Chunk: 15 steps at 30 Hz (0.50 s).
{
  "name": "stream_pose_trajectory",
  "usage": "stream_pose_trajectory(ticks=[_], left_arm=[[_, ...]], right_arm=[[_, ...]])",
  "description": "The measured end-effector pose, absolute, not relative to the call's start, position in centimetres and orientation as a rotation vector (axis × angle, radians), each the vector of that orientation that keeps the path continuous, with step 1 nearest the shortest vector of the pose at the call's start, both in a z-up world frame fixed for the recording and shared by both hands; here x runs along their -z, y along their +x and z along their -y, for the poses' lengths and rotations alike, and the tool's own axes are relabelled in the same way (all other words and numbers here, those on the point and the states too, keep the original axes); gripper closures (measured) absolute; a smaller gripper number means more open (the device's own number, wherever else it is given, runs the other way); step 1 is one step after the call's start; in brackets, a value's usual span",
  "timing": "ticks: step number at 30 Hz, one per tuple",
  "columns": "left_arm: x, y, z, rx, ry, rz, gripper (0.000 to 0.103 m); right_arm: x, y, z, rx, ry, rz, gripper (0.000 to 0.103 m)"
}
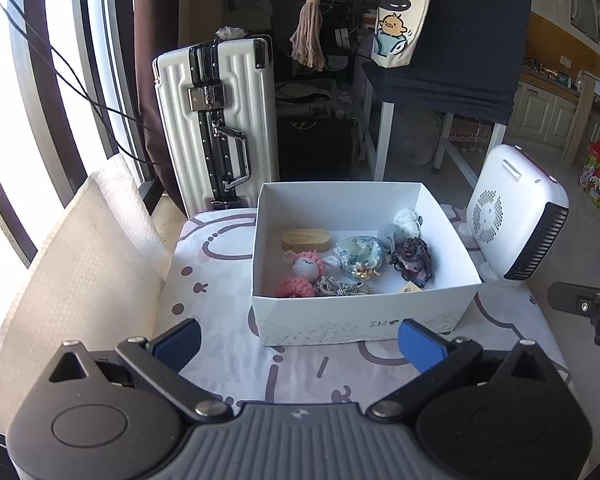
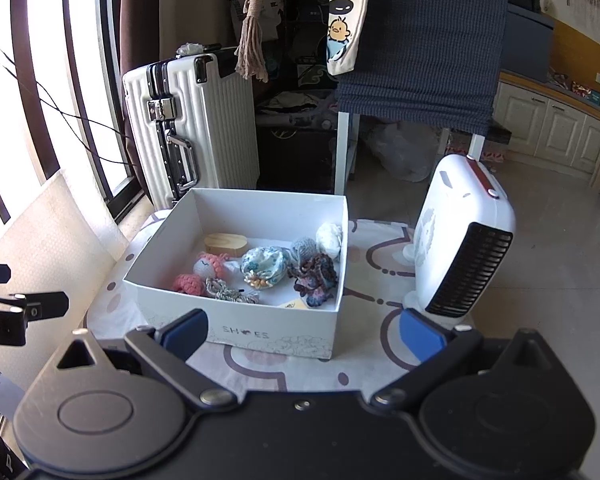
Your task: Organize objects
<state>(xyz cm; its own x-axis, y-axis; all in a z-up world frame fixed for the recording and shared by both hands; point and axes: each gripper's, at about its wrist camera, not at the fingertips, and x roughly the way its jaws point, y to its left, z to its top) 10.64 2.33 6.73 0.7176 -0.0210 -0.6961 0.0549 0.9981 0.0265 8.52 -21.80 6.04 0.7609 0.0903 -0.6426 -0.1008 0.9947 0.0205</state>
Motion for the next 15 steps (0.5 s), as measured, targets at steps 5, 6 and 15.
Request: stream_pose_trajectory(ticks=[5,6,15], left_arm=[[-6.42,10.76,-2.51,0.034,0.053,-0.778,0.000],[-6.40,10.76,-2.50,0.035,0.054,-0.778,0.000],[-6.40,10.66,-2.40,0.039,0.055,-0.777,0.000]], right_arm=[[-5.75,8.56,21.67,-0.104,-0.020,-0.708,0.000],[-5.69,8.59,21.61,-0.103,-0.023,-0.712,0.000],[-5.38,8.69,21.49,-0.103,-0.022,-0.723,0.000]])
